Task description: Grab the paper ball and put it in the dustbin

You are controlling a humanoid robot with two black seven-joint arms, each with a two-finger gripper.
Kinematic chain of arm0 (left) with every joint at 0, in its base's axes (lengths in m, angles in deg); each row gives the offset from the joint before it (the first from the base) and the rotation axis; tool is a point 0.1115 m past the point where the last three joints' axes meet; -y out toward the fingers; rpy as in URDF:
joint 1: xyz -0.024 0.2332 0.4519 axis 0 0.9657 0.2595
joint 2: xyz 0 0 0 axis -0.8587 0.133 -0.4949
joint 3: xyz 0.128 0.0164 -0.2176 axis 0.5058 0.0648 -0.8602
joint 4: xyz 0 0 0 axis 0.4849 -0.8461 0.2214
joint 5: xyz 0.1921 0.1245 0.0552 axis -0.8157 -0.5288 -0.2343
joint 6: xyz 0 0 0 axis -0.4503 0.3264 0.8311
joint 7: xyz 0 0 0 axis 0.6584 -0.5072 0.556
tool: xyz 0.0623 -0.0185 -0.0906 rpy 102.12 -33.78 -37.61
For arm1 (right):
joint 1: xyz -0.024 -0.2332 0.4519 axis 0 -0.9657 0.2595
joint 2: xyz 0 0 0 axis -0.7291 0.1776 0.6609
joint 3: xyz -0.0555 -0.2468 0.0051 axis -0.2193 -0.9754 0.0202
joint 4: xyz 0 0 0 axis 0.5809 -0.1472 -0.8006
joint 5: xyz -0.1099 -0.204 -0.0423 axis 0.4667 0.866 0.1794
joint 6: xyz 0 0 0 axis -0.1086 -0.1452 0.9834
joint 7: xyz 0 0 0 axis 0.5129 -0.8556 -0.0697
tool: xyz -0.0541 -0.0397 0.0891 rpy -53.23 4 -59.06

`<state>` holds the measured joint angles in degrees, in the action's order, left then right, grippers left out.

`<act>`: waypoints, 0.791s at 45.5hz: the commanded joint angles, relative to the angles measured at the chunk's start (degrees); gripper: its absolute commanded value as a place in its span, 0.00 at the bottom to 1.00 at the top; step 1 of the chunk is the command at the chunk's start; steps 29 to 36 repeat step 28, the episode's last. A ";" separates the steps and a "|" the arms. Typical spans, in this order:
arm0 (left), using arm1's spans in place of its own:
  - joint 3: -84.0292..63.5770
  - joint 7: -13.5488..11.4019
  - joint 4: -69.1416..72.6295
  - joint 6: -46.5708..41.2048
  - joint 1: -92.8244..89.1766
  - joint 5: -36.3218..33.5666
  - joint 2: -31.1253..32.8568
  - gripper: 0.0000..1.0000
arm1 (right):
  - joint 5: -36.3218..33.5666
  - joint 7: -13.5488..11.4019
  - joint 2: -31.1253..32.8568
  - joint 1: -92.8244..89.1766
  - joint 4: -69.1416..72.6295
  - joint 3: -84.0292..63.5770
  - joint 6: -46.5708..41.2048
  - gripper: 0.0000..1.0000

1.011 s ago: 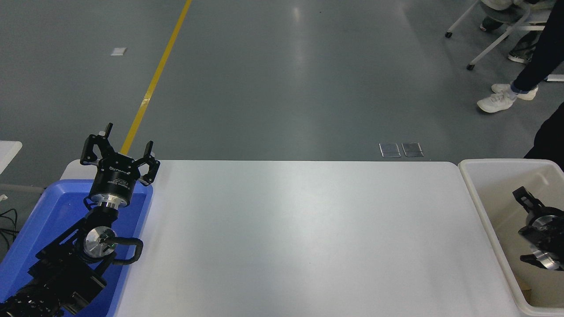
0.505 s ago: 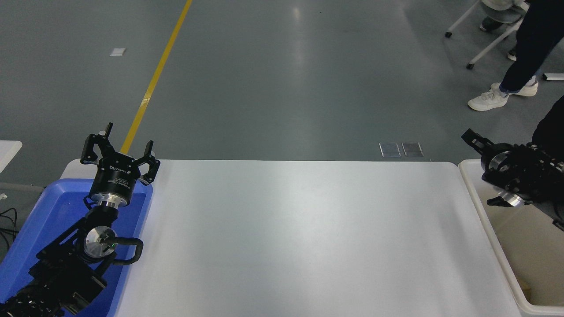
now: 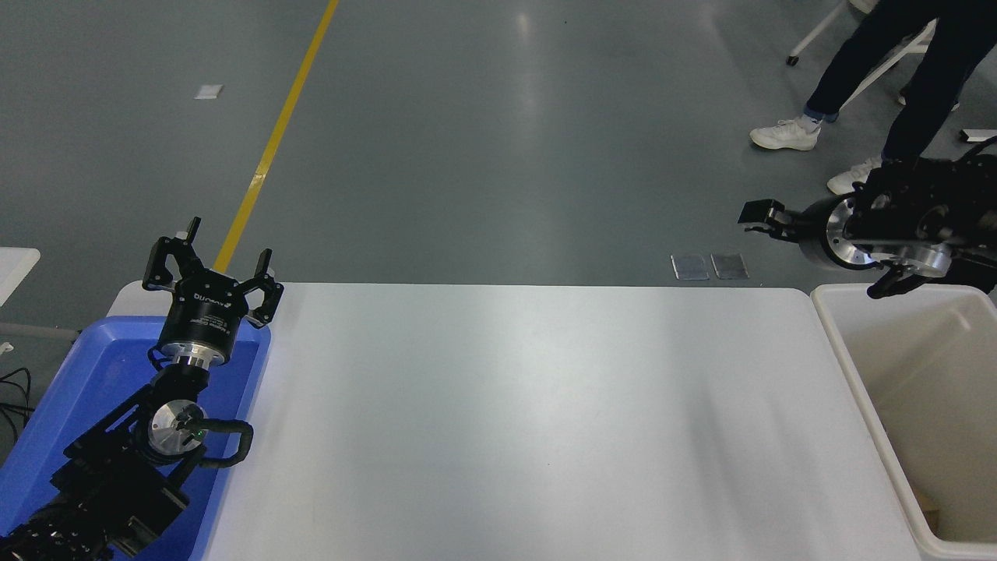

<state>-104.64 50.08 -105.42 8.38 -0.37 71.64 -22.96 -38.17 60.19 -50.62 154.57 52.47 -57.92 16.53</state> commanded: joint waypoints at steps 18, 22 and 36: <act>0.00 0.00 0.00 0.00 0.00 0.01 0.00 0.98 | 0.13 0.06 -4.34 20.54 13.17 -1.64 -20.40 1.00; 0.00 0.00 0.00 0.00 0.00 0.01 0.00 0.98 | -0.14 0.06 -5.31 20.80 13.17 -0.58 -20.49 1.00; 0.00 0.00 0.00 0.00 0.00 0.01 0.00 0.98 | -0.58 0.06 -6.27 20.36 13.08 0.39 -20.57 1.00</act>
